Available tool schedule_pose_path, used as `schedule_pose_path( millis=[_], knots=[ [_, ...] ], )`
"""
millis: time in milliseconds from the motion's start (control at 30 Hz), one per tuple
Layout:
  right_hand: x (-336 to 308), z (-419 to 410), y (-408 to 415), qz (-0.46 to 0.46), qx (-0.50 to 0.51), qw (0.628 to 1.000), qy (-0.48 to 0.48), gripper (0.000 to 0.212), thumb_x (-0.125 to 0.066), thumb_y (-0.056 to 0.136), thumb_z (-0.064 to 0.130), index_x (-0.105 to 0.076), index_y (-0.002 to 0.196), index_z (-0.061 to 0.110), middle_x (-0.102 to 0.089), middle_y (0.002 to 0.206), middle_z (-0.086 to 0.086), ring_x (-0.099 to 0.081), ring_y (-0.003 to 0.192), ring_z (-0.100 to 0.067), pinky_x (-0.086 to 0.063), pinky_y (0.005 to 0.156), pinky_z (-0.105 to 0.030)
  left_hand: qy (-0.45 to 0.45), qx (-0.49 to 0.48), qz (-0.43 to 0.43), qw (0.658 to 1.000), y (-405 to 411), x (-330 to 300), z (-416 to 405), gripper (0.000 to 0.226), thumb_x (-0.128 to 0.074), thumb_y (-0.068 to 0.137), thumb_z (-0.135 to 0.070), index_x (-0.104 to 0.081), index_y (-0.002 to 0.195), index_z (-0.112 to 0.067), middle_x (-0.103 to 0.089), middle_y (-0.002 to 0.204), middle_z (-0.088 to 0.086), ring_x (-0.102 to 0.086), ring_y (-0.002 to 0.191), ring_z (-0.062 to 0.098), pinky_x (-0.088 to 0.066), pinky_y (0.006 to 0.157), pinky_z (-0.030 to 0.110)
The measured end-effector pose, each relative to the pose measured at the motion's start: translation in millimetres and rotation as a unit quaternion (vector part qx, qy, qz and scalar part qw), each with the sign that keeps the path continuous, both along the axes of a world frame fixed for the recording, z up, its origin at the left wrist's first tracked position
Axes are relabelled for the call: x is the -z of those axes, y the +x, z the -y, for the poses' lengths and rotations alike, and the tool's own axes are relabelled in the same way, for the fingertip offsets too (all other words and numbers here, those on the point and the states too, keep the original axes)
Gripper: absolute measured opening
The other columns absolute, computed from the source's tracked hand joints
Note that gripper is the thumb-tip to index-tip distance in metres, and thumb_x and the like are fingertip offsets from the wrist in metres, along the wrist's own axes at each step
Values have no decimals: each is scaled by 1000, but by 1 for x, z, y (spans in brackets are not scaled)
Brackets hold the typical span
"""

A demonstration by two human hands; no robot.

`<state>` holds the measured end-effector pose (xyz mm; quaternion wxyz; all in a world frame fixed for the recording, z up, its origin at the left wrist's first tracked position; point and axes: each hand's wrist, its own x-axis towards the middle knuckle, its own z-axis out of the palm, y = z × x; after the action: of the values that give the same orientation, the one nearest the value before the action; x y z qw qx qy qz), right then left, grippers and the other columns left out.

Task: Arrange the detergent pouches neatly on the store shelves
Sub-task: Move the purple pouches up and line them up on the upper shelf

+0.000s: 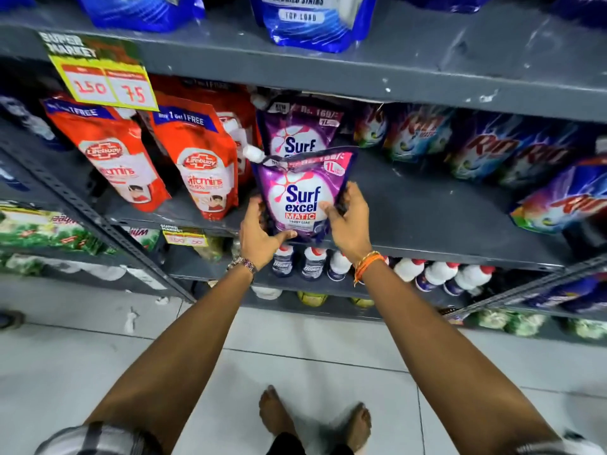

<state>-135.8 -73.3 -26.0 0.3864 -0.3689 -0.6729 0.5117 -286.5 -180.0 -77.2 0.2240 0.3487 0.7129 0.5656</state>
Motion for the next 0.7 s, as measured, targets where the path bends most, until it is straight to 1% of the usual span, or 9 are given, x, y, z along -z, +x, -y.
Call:
schedule_pose_path(
  millis=[133,233,267,367,400,467,567,633,700],
  knots=[
    [-23,23,33,-30,-13,999,11,27,-66,91,5,-56,116,7,-71,111,-6,-71,106,-20,-61,85,-30,21,-20,1,1000,34,-18,24,85,-95,57,-18,-47,127,-22,-69,120,6,-69,110,15,-60,87,49],
    [-54,36,57,-52,-26,998,18,26,-68,91,6,-59,115,9,-74,111,-6,-72,104,-19,-61,85,-34,57,-32,-11,998,58,-43,39,83,-96,54,-22,-51,122,-35,-71,118,4,-70,109,18,-60,89,49],
    [-69,40,66,-67,-29,997,22,27,-68,91,5,-60,116,9,-74,112,-6,-72,104,-19,-61,86,-34,74,-35,-8,997,66,-54,42,83,-96,54,-20,-52,123,-35,-71,119,5,-70,110,20,-60,90,50],
    [-120,44,91,-107,-32,993,44,30,-69,89,1,-63,116,12,-76,109,-2,-73,101,-17,-60,84,-31,119,-27,3,993,89,-96,47,84,-96,54,-12,-52,125,-20,-71,118,8,-70,111,25,-59,90,53],
    [-137,44,98,-111,-33,992,51,31,-70,88,1,-64,115,14,-76,107,-1,-74,100,-16,-61,82,-30,132,-21,5,991,97,-110,47,84,-96,53,-13,-52,124,-20,-72,118,5,-70,111,24,-59,90,51],
    [-175,42,112,-125,-30,989,75,32,-72,87,3,-66,114,19,-77,105,2,-75,97,-13,-61,80,-29,167,-13,-9,986,113,-147,43,81,-95,53,-15,-52,121,-23,-72,116,-2,-71,110,19,-60,91,41],
    [-226,28,129,-159,-19,981,111,34,-74,85,5,-67,107,29,-78,102,4,-75,95,-11,-62,82,-33,198,7,-51,979,130,-206,30,77,-97,52,-24,-53,115,-34,-72,113,-12,-72,104,10,-59,86,26],
    [-256,13,137,-186,-14,974,132,33,-75,84,6,-67,106,30,-78,103,2,-75,96,-15,-61,83,-37,210,22,-75,975,137,-243,17,77,-97,52,-21,-54,112,-41,-72,110,-17,-72,101,7,-59,84,25],
    [-280,-7,142,-200,3,967,160,33,-76,83,8,-68,110,25,-78,104,-2,-75,97,-19,-60,85,-39,221,32,-88,971,138,-270,-3,77,-98,51,-19,-55,111,-39,-73,108,-16,-73,99,7,-60,85,29]
  ],
)
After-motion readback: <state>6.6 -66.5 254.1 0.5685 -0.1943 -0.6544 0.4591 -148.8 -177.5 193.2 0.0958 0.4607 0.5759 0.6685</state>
